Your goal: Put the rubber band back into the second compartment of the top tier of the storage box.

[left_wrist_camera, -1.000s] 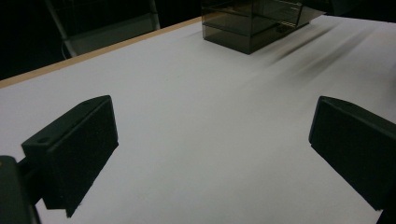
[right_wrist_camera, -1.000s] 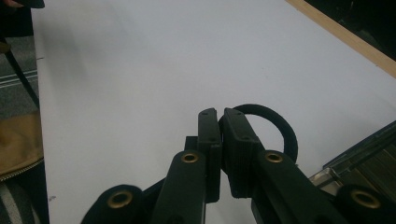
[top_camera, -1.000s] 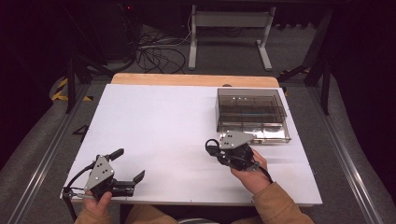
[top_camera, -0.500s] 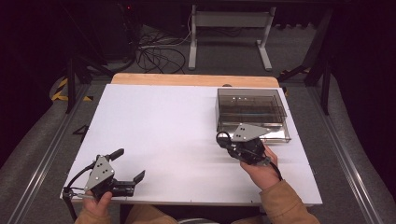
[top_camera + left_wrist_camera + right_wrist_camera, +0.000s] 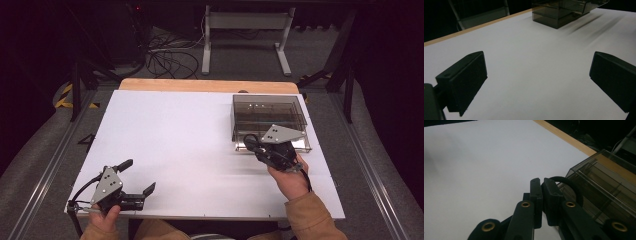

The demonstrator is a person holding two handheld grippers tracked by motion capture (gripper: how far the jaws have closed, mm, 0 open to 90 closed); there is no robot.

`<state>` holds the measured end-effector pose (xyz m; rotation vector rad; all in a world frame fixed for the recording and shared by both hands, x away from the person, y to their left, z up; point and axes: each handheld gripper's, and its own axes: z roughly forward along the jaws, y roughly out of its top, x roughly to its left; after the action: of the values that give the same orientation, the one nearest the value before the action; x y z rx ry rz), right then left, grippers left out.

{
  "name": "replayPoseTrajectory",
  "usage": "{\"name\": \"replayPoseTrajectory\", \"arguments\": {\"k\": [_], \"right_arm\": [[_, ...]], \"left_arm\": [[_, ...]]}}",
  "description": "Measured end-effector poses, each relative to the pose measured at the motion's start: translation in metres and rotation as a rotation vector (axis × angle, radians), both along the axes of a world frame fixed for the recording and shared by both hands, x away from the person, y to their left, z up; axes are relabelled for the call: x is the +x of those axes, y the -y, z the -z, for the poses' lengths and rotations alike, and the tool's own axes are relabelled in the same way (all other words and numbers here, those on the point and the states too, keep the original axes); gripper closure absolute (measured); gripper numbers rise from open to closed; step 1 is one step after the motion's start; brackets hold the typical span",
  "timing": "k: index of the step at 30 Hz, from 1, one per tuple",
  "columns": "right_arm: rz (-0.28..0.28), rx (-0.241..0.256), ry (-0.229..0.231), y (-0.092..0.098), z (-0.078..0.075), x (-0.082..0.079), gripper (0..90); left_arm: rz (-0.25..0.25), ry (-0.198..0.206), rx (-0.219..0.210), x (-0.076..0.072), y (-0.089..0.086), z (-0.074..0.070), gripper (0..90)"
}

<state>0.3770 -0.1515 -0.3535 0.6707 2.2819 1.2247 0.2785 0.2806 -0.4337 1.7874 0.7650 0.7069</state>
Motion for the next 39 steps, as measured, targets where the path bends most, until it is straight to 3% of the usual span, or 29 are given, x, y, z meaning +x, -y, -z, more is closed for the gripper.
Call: {"name": "replayPoseTrajectory", "arguments": {"k": [18,39], "right_arm": [[0.11,0.03,0.011,0.026,-0.008,0.006,86.5],[0.261,0.057,-0.018,0.048,-0.001,0.022,86.4]], "left_arm": [[-0.001,0.001,0.003,0.0,0.0,0.0,1.9],[-0.002,0.002,0.002,0.0,0.0,0.0,2.0]]}}
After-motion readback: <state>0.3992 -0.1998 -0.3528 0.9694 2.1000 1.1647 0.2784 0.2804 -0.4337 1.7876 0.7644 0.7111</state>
